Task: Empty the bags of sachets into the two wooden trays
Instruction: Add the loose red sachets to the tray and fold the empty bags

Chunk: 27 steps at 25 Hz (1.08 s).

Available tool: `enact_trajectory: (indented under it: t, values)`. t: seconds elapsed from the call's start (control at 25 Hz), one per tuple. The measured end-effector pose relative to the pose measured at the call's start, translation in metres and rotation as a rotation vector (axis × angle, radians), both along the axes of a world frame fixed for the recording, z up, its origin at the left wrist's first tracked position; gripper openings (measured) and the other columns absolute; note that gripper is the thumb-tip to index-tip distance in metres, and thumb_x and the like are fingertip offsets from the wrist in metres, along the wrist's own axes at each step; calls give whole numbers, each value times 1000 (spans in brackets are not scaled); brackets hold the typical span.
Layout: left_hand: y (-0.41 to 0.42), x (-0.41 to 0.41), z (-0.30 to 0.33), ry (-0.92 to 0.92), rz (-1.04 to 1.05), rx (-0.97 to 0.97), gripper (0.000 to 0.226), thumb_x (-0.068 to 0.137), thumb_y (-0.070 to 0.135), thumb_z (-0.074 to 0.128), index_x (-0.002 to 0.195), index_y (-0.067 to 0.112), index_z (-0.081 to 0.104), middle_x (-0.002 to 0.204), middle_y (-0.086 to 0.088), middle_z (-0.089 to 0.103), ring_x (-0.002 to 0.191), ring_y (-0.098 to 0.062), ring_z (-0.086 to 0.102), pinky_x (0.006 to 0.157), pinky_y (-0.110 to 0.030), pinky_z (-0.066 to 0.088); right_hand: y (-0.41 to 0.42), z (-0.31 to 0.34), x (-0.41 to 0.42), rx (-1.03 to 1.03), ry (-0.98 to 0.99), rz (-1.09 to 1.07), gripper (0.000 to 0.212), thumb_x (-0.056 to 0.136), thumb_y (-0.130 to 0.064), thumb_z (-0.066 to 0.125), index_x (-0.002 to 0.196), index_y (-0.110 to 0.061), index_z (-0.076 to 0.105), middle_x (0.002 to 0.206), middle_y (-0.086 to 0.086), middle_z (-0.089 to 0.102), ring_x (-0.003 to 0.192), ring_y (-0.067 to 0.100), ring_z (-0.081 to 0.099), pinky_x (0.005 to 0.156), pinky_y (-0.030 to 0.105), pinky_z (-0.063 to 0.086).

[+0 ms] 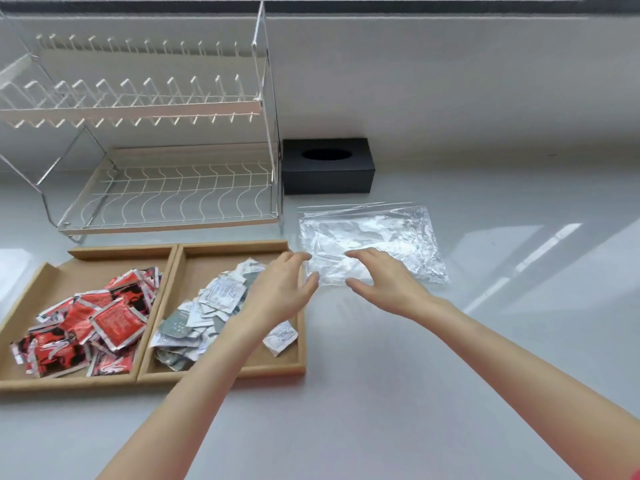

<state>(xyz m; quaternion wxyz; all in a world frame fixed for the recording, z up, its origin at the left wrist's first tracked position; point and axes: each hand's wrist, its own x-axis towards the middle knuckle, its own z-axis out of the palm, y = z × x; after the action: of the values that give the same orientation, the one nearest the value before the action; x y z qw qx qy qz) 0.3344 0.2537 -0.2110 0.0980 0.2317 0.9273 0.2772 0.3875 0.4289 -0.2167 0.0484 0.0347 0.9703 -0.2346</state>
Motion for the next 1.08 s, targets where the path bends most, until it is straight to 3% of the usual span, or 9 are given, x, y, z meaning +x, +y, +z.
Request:
enact_trajectory:
  t: [0.12, 0.2, 0.32, 0.52, 0.64, 0.72, 0.8, 0.88, 1.08]
  values:
    - [39, 14, -9, -279, 235, 181, 35, 88, 26, 48, 120, 12, 52, 111, -5, 61, 97, -17, 56, 83, -26, 41, 36, -2, -9, 9, -27, 24, 49, 89, -32, 48, 136, -20, 38, 141, 1, 43, 129, 20, 38, 105, 36, 31]
    - [60, 21, -16, -554, 377, 278, 33, 88, 27, 48, 116, 11, 52, 109, -4, 59, 99, -17, 57, 88, -29, 44, 56, -4, -22, 18, -47, 45, 49, 89, -32, 48, 136, -20, 38, 141, 1, 43, 129, 21, 38, 104, 36, 32]
    - [87, 25, -20, -944, 556, 580, 19, 90, 23, 48, 103, 11, 51, 108, -9, 50, 103, -20, 55, 94, -32, 41, 84, -7, -55, 63, -61, 73, 49, 90, -32, 48, 136, -18, 38, 141, 5, 43, 129, 24, 39, 104, 39, 33]
    - [113, 12, -25, -1303, 891, 849, 28, 87, 24, 55, 105, 7, 42, 113, -17, 46, 91, -22, 53, 79, -35, 40, 118, -18, -119, 158, -108, 102, 53, 90, -33, 46, 139, -14, 33, 142, 12, 41, 128, 30, 39, 101, 42, 33]
    - [125, -1, -32, -1361, 964, 926, 35, 85, 22, 58, 111, 6, 40, 111, -16, 47, 98, -24, 53, 87, -38, 40, 129, -33, -147, 218, -139, 140, 61, 88, -34, 50, 141, -16, 28, 149, 11, 31, 133, 31, 33, 106, 44, 27]
    - [132, -5, -36, -1358, 1031, 1021, 27, 85, 17, 59, 102, 4, 43, 98, -12, 50, 96, -24, 53, 89, -36, 41, 132, -43, -158, 241, -195, 156, 67, 84, -35, 56, 142, -18, 25, 150, 11, 30, 135, 31, 30, 109, 47, 23]
    - [139, -7, -40, -1339, 1078, 1125, 11, 85, 13, 58, 85, 6, 50, 84, -8, 50, 83, -19, 54, 82, -31, 44, 134, -52, -165, 255, -250, 149, 74, 78, -36, 62, 141, -17, 26, 145, 13, 34, 132, 32, 32, 107, 49, 24]
    - [143, -10, -43, -1307, 1087, 1155, 15, 85, 13, 57, 72, 10, 50, 74, -5, 47, 73, -15, 51, 73, -25, 44, 135, -56, -170, 272, -270, 137, 79, 74, -39, 66, 139, -16, 27, 140, 15, 34, 129, 33, 31, 104, 48, 26]
    - [146, -16, -48, -1197, 1132, 1149, 18, 90, 8, 48, 72, 10, 50, 71, -5, 48, 69, -15, 51, 69, -22, 43, 142, -57, -180, 301, -289, 133, 87, 65, -51, 71, 136, -17, 34, 143, 15, 26, 132, 33, 23, 108, 47, 19]
